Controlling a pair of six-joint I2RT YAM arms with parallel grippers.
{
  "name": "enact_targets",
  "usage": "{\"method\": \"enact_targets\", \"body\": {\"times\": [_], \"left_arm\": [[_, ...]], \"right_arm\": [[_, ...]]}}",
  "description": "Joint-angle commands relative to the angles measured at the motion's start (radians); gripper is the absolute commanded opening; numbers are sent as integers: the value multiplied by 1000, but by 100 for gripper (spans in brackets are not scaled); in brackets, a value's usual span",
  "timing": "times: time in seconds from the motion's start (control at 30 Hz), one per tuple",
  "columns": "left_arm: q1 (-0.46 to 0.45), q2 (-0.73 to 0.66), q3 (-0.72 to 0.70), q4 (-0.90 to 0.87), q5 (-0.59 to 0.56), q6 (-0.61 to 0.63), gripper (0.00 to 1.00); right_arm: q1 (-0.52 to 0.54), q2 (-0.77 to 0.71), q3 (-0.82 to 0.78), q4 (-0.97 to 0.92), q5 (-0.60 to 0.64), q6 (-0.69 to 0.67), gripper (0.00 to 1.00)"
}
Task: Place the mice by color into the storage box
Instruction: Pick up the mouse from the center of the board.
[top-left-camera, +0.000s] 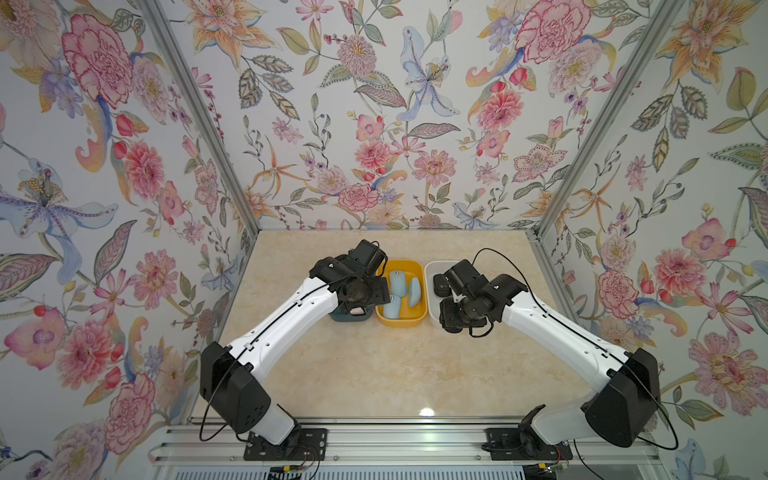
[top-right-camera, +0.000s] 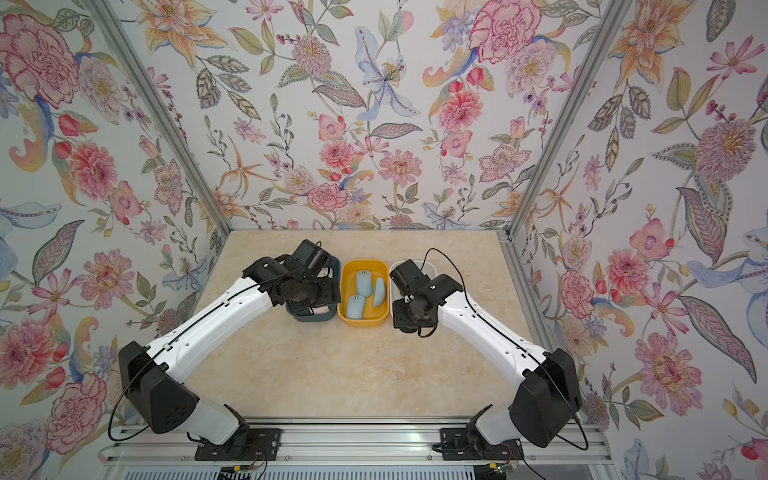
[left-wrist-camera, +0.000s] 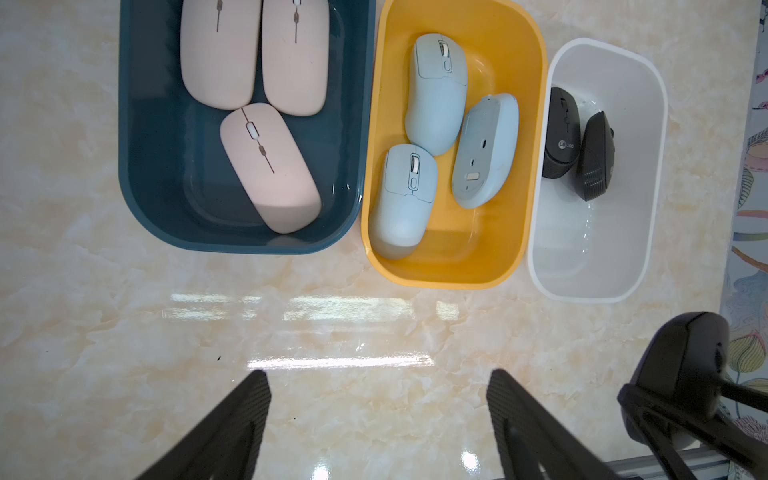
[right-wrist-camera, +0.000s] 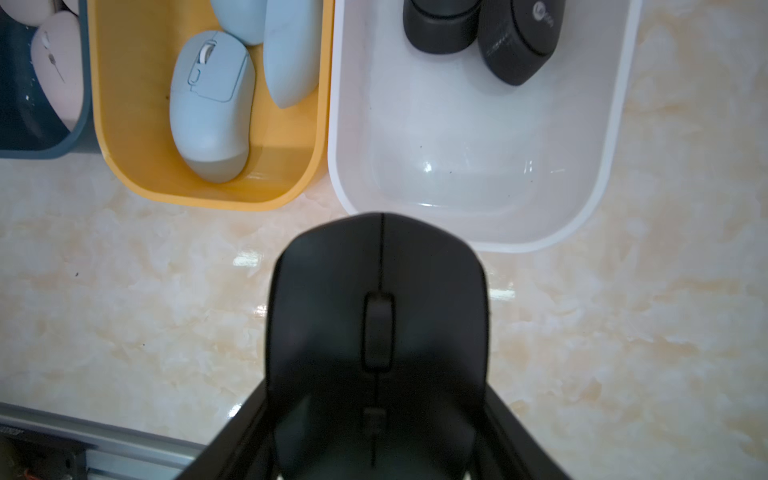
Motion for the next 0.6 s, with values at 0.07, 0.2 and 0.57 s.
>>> {"method": "enact_targets", "body": {"times": [0.07, 0.2, 0.57], "left_arm": [[5, 26, 37, -17, -39, -1, 86], [6, 39, 62, -17, -51, 5, 86], [25, 55, 91, -17, -50, 10, 86]], "right_arm": [[-84, 124, 127, -35, 22, -114, 56], [-140, 229, 190, -11, -10, -141, 56], [-181, 440, 278, 52, -50, -168, 56]]}}
